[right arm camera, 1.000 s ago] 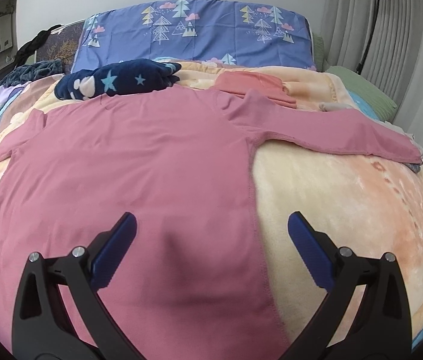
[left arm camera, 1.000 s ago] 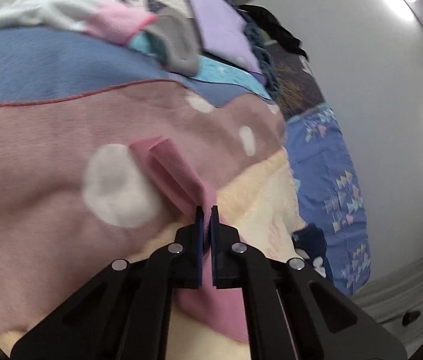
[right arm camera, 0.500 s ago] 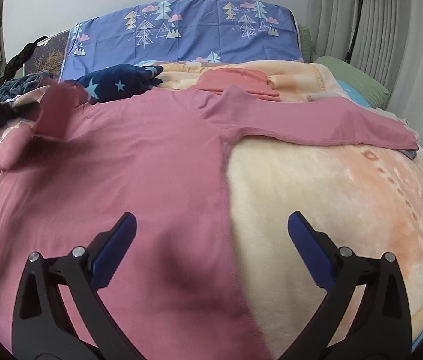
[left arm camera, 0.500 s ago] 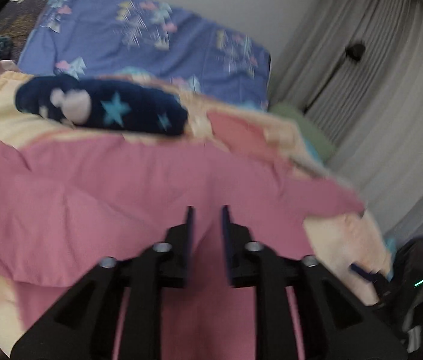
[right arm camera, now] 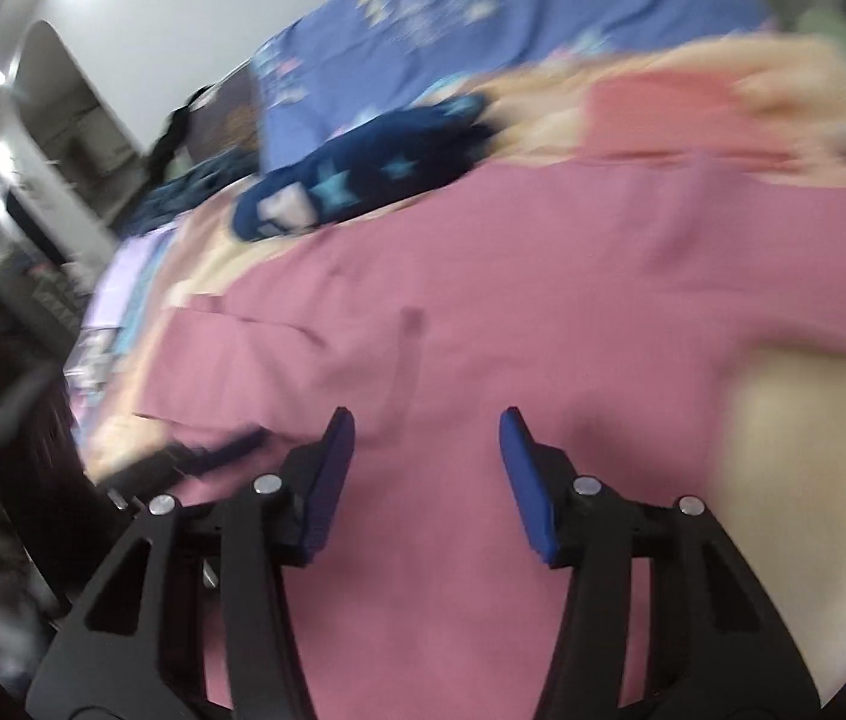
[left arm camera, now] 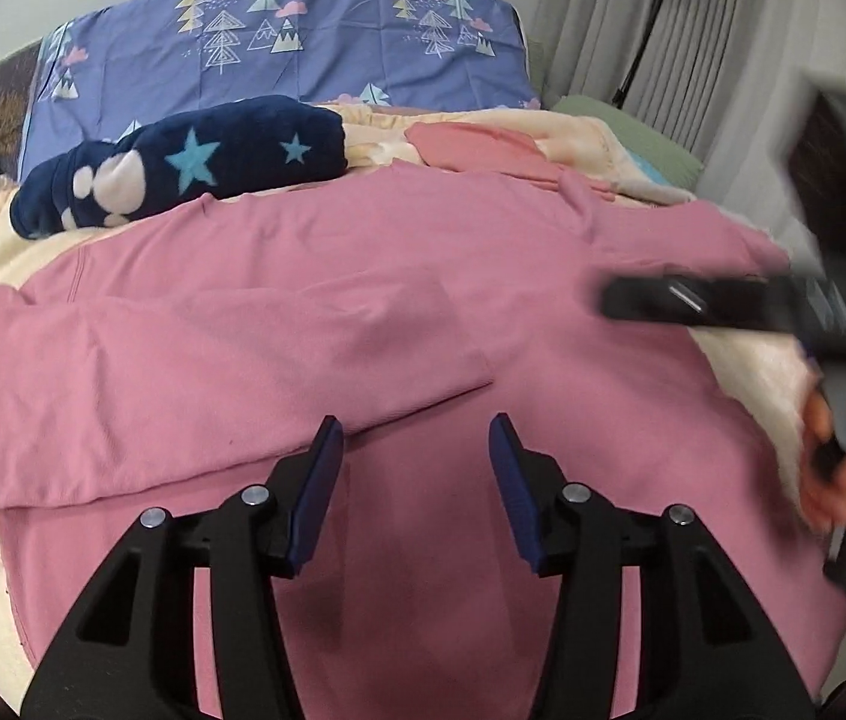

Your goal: Fold small clothes

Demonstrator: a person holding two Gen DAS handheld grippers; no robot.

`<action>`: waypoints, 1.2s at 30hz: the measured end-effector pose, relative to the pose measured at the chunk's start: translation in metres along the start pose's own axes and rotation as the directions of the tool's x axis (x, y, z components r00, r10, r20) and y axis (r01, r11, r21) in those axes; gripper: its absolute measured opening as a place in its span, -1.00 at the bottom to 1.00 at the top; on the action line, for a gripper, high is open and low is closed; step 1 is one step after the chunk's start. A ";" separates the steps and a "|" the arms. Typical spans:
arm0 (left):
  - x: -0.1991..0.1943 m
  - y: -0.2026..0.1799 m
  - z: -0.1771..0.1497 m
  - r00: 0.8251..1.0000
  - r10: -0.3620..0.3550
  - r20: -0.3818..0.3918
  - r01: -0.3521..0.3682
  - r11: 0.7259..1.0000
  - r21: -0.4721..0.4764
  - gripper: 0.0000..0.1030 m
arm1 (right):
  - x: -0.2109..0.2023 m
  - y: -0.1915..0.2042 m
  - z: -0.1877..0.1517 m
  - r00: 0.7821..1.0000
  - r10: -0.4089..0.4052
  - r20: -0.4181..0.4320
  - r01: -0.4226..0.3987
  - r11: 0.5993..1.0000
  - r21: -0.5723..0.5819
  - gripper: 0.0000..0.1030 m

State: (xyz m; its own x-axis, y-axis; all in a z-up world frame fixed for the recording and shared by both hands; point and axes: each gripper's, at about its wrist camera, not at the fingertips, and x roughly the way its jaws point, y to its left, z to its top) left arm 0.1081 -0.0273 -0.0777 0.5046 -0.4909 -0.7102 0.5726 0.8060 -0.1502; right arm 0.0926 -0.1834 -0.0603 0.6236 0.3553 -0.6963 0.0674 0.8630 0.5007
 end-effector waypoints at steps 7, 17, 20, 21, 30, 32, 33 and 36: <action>0.017 -0.022 0.008 0.997 0.082 -0.009 -0.078 0.979 0.189 -0.01 | 0.080 -0.007 0.049 0.977 0.155 -0.147 -0.134 0.981 0.139 0.19; -0.025 -0.031 0.065 0.990 -0.065 0.127 0.049 0.991 0.124 -1.00 | 0.017 0.031 0.080 0.986 0.151 0.065 -0.151 0.988 0.006 -0.91; -0.033 -0.051 0.083 0.974 -0.139 0.176 0.115 0.984 0.138 -1.00 | -0.017 0.027 0.092 0.988 0.070 0.138 -0.066 0.997 -0.035 -0.90; -0.028 -0.057 0.085 0.974 -0.141 0.177 0.115 0.982 0.147 -0.99 | -0.021 0.020 0.093 0.987 -0.003 0.159 0.010 0.999 -0.042 -0.89; 0.012 -0.042 0.044 0.997 0.004 0.081 -0.012 0.994 0.107 -0.07 | 0.015 -0.084 0.051 0.993 -0.110 0.029 0.104 0.982 0.158 -0.38; -0.005 -0.020 0.033 0.991 0.083 0.108 -0.092 0.992 0.081 0.04 | 0.016 -0.087 0.048 0.996 -0.086 0.024 0.081 0.984 0.157 -0.35; -0.010 -0.009 0.030 0.987 0.118 0.113 -0.126 0.989 0.071 0.09 | 0.017 -0.088 0.047 0.997 -0.072 0.022 0.068 0.986 0.150 -0.33; -0.035 0.033 0.014 0.958 0.262 0.112 -0.262 0.965 -0.022 0.19 | 0.023 -0.076 0.041 0.997 -0.076 0.007 0.075 0.992 0.100 -0.24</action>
State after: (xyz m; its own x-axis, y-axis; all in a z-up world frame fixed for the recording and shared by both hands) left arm 0.1181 0.0120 -0.0484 0.7061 -0.2961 -0.6432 0.4063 0.9134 0.0257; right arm 0.1334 -0.2550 -0.0933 0.6223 0.2859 -0.7287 0.1919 0.8468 0.4961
